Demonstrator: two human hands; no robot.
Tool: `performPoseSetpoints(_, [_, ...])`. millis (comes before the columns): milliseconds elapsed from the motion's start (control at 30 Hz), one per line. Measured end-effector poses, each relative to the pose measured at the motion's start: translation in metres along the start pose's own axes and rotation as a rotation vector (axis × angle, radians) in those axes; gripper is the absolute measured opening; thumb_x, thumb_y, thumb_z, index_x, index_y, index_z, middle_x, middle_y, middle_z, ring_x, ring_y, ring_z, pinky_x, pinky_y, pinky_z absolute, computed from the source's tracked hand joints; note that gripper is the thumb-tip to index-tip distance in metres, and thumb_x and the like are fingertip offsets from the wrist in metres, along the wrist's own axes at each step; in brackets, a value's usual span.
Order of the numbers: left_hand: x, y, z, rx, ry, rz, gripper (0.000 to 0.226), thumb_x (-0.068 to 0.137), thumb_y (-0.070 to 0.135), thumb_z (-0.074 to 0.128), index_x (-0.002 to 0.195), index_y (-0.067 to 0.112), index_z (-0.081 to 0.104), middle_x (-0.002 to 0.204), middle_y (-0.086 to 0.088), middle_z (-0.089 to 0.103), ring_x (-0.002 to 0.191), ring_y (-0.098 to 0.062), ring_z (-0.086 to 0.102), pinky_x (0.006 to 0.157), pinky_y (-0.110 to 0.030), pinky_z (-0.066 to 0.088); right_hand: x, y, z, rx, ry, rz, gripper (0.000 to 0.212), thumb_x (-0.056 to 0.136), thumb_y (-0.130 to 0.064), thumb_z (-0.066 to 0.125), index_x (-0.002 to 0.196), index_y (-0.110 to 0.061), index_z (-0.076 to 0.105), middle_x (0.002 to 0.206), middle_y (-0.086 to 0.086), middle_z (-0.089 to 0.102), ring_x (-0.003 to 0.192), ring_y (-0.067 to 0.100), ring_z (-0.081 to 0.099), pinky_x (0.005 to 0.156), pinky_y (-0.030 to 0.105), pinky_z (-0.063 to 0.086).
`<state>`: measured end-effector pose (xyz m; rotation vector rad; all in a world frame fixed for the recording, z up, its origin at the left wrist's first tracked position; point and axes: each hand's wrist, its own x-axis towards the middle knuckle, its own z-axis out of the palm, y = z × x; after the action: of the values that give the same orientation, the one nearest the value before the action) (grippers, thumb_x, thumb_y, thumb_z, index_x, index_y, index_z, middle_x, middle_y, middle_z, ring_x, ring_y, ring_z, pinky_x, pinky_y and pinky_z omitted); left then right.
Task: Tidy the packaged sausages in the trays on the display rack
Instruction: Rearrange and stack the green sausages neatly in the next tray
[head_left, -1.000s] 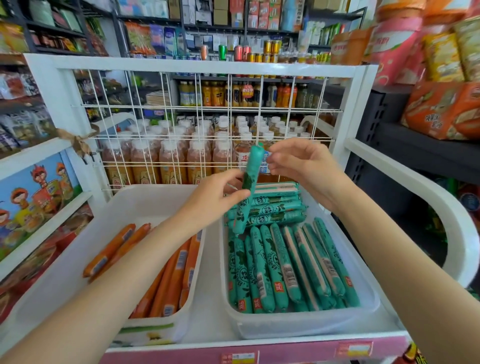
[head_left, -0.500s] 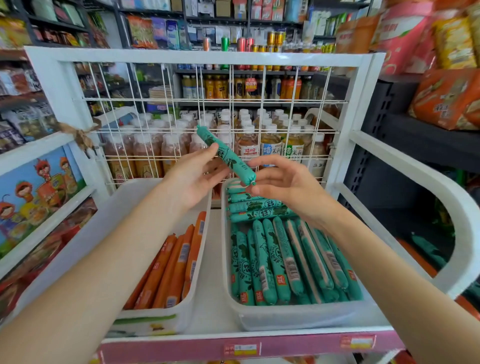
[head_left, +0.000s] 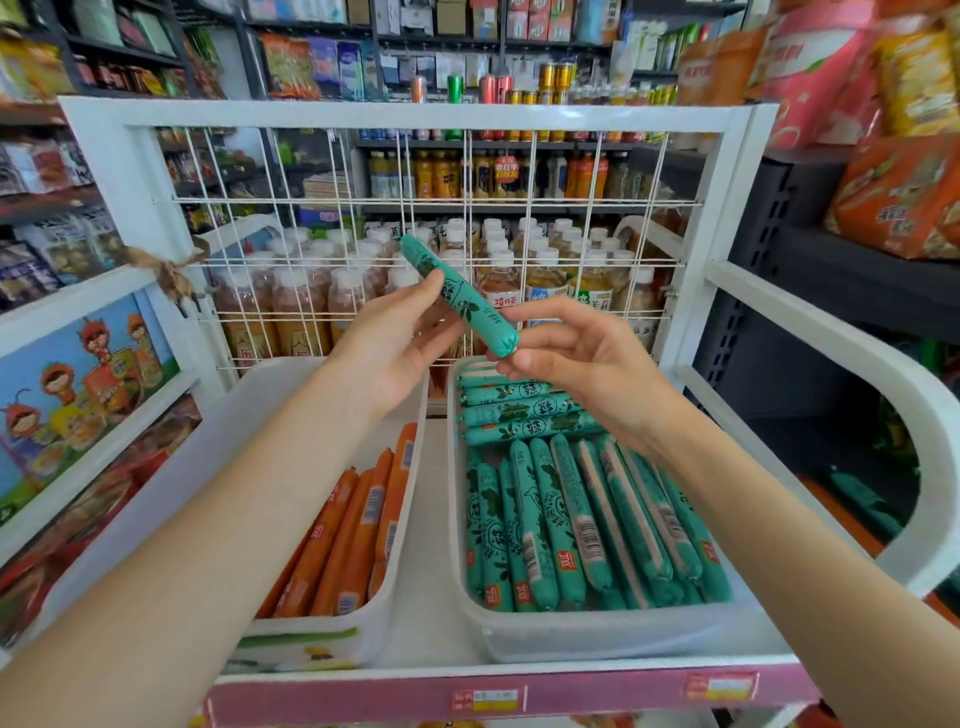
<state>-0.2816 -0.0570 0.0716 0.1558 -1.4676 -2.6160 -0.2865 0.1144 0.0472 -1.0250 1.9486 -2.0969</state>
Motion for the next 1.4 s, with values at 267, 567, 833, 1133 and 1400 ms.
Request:
performPoseSetpoints(267, [0.003, -0.004, 0.004, -0.078, 0.01, 0.003, 0.004, 0.088, 0.008, 0.057, 0.087, 0.005, 0.06, 0.083, -0.009, 0.068, 0.074, -0.012, 0.068, 0.061, -0.021, 0.056, -0.001, -0.001, -0.003, 0.213, 0.057, 0.036, 0.034, 0.071, -0.005, 0.062, 0.104, -0.009, 0.061, 0.084, 0.004, 0.072, 0.079, 0.015, 0.068, 0.077, 0.024, 0.054])
performPoseSetpoints(567, [0.011, -0.031, 0.003, 0.338, -0.08, 0.025, 0.018, 0.091, 0.01, 0.051, 0.105, 0.002, 0.06, 0.096, -0.011, 0.068, 0.083, -0.015, 0.068, 0.07, -0.02, 0.056, 0.005, 0.008, -0.053, 0.188, 0.582, 0.239, 0.018, 0.086, -0.001, 0.059, 0.104, -0.003, 0.063, 0.091, 0.008, 0.066, 0.079, 0.016, 0.065, 0.072, 0.018, 0.056])
performPoseSetpoints(833, [0.026, -0.046, -0.025, 1.366, -0.147, 0.411, 0.032, 0.09, 0.018, 0.054, 0.122, 0.019, 0.055, 0.124, 0.004, 0.055, 0.112, -0.01, 0.05, 0.094, -0.021, 0.036, 0.034, 0.033, -0.087, -0.11, 0.58, 0.305, 0.021, 0.087, 0.004, 0.056, 0.104, -0.007, 0.064, 0.118, 0.015, 0.056, 0.08, 0.018, 0.062, 0.067, 0.014, 0.055])
performPoseSetpoints(1133, [0.039, -0.063, -0.03, 1.691, -0.388, 0.279, 0.054, 0.093, 0.021, 0.05, 0.143, 0.016, 0.029, 0.155, -0.003, 0.014, 0.142, -0.019, 0.011, 0.114, -0.033, 0.011, 0.058, 0.065, -0.085, -0.763, 0.513, 0.356, 0.022, 0.09, -0.006, 0.056, 0.109, -0.01, 0.065, 0.119, 0.01, 0.061, 0.107, 0.022, 0.055, 0.086, 0.025, 0.041])
performPoseSetpoints(1400, [0.039, -0.062, -0.027, 1.628, -0.417, 0.263, 0.054, 0.092, 0.018, 0.051, 0.143, 0.016, 0.03, 0.152, -0.002, 0.024, 0.137, -0.016, 0.027, 0.109, -0.025, 0.022, 0.053, 0.066, -0.086, -1.007, 0.409, 0.353, 0.038, 0.089, 0.007, 0.042, 0.12, -0.007, 0.058, 0.126, 0.011, 0.058, 0.115, 0.024, 0.052, 0.09, 0.023, 0.039])
